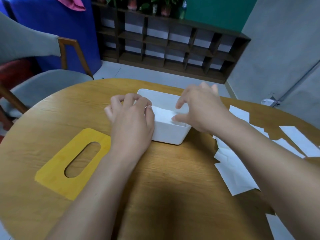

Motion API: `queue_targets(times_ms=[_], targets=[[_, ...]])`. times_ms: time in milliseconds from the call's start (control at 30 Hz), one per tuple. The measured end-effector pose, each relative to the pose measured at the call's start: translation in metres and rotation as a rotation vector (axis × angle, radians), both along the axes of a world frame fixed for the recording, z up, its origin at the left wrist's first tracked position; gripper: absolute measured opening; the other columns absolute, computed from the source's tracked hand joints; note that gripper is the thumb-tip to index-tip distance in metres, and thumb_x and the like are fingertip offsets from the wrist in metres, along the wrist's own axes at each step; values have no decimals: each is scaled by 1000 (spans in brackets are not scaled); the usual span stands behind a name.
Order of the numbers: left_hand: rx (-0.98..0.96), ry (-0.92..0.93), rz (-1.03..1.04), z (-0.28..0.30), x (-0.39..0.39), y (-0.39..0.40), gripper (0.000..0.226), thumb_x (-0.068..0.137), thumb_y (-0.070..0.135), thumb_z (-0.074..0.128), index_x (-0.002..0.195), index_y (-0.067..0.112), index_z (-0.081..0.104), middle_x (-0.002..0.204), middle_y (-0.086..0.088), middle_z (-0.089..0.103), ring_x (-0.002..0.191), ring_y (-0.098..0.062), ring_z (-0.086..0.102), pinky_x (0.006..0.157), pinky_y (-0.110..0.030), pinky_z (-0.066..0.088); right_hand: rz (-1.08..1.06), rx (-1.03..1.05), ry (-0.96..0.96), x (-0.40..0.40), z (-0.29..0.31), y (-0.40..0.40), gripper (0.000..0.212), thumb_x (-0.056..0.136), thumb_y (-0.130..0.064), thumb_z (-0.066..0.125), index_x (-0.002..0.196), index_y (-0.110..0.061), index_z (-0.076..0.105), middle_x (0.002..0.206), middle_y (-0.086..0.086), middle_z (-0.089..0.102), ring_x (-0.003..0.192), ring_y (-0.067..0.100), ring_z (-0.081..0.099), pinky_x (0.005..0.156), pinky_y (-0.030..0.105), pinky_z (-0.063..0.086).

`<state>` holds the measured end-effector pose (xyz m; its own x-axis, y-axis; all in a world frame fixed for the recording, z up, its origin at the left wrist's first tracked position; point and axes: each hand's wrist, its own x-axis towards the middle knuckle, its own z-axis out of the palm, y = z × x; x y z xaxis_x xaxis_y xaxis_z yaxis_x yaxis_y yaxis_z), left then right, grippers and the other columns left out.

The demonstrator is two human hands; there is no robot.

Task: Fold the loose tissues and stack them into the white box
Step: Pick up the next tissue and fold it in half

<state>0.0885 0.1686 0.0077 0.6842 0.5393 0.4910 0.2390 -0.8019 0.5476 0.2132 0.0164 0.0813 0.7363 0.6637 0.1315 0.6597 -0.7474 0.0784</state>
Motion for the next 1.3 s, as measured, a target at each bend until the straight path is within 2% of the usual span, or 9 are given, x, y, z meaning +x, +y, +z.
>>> queue_targets(times_ms=[233, 433, 500, 633, 800, 900, 1000, 1133, 1300], targets=[[7, -48, -28, -1, -1, -2, 23, 109, 25, 53, 105, 28, 75, 118, 14, 72, 123, -28, 47, 98, -41, 27, 116, -93, 197, 12, -3, 17, 42, 94, -58, 79, 131, -39, 74, 124, -20, 71, 130, 20, 48, 106, 38, 29], [41, -122, -83, 3, -11, -7, 21, 110, 22, 54, 108, 27, 74, 113, 16, 70, 119, -23, 48, 98, -36, 27, 97, 32, 204, 3, 4, 7, 47, 89, -63, 81, 129, -40, 75, 132, -13, 68, 127, 17, 42, 103, 37, 28], [69, -165, -193, 11, -15, -33, 22, 111, 22, 54, 111, 25, 75, 112, 16, 71, 116, -23, 49, 97, -36, 31, 35, 114, 160, -8, 13, -28, 42, 90, -61, 81, 127, -42, 74, 123, -12, 67, 121, 17, 39, 99, 35, 30], [51, -183, -360, 10, -29, -53, 20, 110, 21, 57, 115, 22, 77, 113, 13, 72, 113, -23, 50, 99, -40, 45, 39, 290, 75, -45, 9, -65, 24, 97, -52, 78, 118, -40, 77, 125, -17, 71, 121, 14, 48, 105, 36, 31], [-34, -87, -574, -3, -39, -115, 21, 110, 21, 58, 117, 27, 77, 112, 15, 72, 113, -15, 53, 100, -37, 48, -77, 351, 186, -94, -30, -141, 25, 98, -54, 74, 117, -38, 76, 120, -21, 71, 122, 11, 52, 102, 32, 29], [-80, 67, -693, -25, -36, -146, 25, 110, 25, 52, 123, 32, 74, 118, 17, 71, 119, -14, 57, 104, -43, 49, -183, 344, 237, -111, -57, -176, 28, 102, -54, 67, 124, -38, 75, 126, -20, 71, 127, 13, 54, 107, 35, 31], [-48, 192, -749, -39, -33, -172, 31, 111, 28, 48, 134, 29, 68, 130, 13, 69, 127, -13, 57, 109, -44, 48, -307, 389, 201, -118, -74, -208, 29, 104, -50, 65, 129, -38, 71, 135, -22, 67, 132, 13, 53, 106, 29, 27], [58, 270, -789, -40, -22, -194, 40, 114, 27, 50, 153, 22, 58, 157, 4, 57, 148, -11, 41, 122, -36, 35, -416, 430, 175, -117, -83, -234, 36, 105, -46, 65, 139, -33, 68, 151, -15, 60, 145, 14, 47, 117, 34, 27], [164, 360, -818, -53, -8, -204, 51, 117, 38, 41, 166, 22, 44, 175, 0, 39, 164, -20, 29, 134, -36, 20, -403, 440, 203, -103, -86, -240, 35, 108, -39, 60, 141, -32, 67, 152, -14, 60, 145, 14, 47, 119, 37, 27]])
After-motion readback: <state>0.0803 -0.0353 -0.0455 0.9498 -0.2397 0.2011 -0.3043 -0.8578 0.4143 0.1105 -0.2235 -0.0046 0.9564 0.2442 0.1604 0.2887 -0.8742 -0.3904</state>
